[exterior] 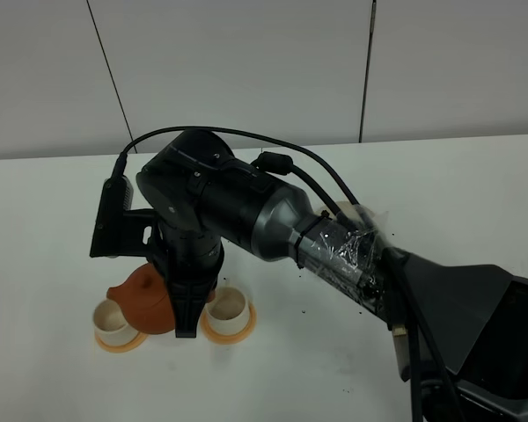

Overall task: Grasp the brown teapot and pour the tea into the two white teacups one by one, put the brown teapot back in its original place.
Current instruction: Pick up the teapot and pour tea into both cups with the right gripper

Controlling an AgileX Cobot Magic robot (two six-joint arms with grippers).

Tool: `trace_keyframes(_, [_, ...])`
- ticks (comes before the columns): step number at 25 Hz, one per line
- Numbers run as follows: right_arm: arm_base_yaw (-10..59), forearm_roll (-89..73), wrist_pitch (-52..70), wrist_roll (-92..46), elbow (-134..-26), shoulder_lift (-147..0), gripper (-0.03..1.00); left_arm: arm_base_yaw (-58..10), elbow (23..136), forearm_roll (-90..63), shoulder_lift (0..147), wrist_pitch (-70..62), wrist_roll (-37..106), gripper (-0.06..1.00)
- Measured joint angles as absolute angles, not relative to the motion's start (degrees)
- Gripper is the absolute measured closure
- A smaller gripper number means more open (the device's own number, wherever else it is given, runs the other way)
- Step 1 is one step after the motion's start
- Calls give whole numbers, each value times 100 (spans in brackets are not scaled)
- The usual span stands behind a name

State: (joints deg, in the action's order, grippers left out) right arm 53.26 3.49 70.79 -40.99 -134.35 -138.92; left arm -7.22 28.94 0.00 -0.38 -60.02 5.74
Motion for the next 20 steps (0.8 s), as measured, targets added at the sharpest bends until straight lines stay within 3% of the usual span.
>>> trace_keyframes(20, [5609,1328,7078,-4358,-13435,-13892,87,-722,2894,0,-38,-6002,574,74])
